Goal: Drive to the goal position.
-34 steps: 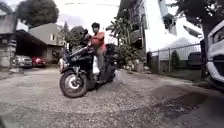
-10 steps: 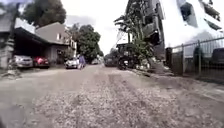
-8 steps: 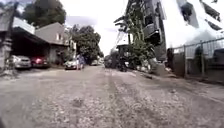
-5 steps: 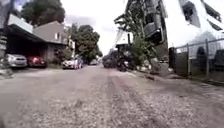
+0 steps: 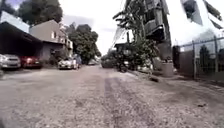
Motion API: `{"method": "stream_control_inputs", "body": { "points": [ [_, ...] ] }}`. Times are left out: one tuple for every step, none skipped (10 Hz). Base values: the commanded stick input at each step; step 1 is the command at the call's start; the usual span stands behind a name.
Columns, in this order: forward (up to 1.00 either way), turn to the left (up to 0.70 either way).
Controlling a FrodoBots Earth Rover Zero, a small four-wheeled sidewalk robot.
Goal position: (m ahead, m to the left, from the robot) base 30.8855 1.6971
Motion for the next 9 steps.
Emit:
{"method": "stream_control_inputs", "body": {
  "points": [
    [1.00,0.00],
    [1.00,0.00],
    [1.00,0.00],
    [1.00,0.00],
    [1.00,0.00],
    [1.00,0.00],
    [1.00,0.00],
    [1.00,0.00],
    [1.00,0.00]
  ]
}}
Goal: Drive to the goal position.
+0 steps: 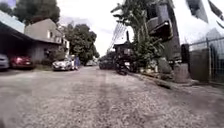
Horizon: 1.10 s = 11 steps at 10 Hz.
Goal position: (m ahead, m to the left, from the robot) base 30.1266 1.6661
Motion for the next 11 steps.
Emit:
{"method": "stream_control_inputs", "body": {
  "points": [
    [1.00,0.27],
    [1.00,0.27],
    [1.00,0.27],
    [1.00,0.27],
    [1.00,0.27],
    [1.00,0.27],
    [1.00,0.27],
    [1.00,0.27],
    [1.00,0.27],
    [1.00,0.27],
    [1.00,0.11]
  ]
}}
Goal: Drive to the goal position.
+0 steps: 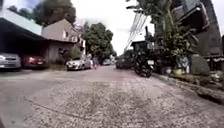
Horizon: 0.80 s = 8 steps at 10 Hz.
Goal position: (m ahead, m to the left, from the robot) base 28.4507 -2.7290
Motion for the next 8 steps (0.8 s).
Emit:
{"method": "stream_control_inputs", "body": {
  "points": [
    [1.00,0.00],
    [1.00,0.00],
    [1.00,0.00],
    [1.00,0.14],
    [1.00,0.26],
    [1.00,0.00],
    [1.00,0.00],
    [1.00,0.19]
  ]
}}
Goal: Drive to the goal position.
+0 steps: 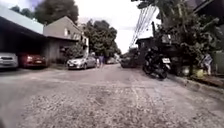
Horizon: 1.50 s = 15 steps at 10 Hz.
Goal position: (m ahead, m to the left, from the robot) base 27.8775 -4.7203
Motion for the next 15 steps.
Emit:
{"method": "stream_control_inputs", "body": {
  "points": [
    [1.00,0.27],
    [1.00,0.27],
    [1.00,0.15],
    [1.00,0.00],
    [1.00,0.00],
    [1.00,0.00],
    [1.00,0.00],
    [1.00,0.00],
    [1.00,0.00],
    [1.00,0.00],
    [1.00,0.00],
    [1.00,0.00],
    [1.00,0.00],
    [1.00,0.00],
    [1.00,0.00]
  ]
}}
